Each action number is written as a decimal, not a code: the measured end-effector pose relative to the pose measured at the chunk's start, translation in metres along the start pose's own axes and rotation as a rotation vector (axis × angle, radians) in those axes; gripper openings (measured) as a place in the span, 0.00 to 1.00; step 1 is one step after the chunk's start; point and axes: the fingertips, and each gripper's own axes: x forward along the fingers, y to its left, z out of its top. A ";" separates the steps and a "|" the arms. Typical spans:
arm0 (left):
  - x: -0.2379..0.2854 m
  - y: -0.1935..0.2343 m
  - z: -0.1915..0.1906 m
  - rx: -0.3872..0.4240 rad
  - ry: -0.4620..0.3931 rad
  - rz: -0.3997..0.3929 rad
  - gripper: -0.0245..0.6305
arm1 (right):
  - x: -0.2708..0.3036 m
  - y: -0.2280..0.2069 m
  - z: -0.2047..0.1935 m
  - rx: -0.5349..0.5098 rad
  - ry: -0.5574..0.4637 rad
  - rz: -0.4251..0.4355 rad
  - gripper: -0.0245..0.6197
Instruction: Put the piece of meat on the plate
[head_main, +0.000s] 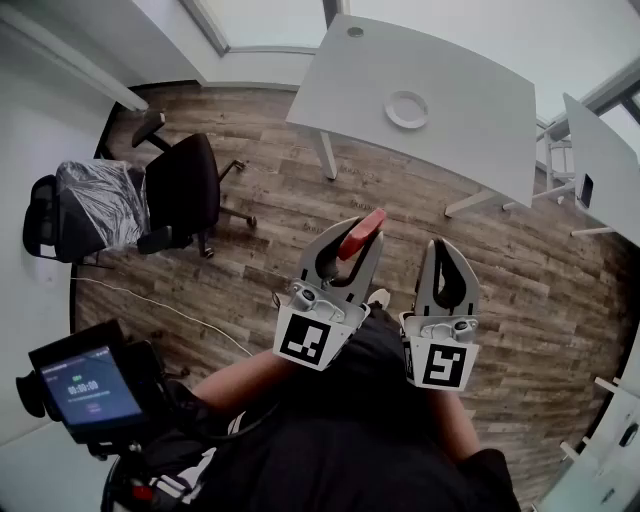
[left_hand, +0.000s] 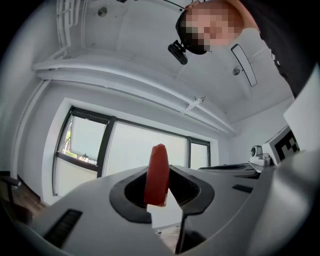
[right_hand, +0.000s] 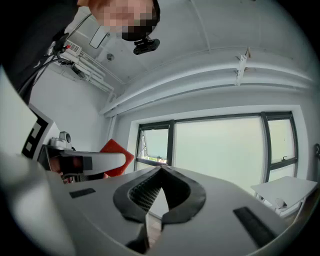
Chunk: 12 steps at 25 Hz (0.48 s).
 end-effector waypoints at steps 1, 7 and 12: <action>0.000 0.001 -0.001 -0.001 0.004 -0.001 0.19 | 0.001 0.001 -0.001 0.000 0.003 0.001 0.05; -0.004 -0.011 -0.004 -0.008 0.012 0.007 0.19 | -0.013 0.001 -0.001 0.049 -0.019 0.032 0.05; -0.004 -0.018 -0.003 -0.002 0.007 0.008 0.19 | -0.022 0.002 0.005 -0.062 -0.037 0.044 0.05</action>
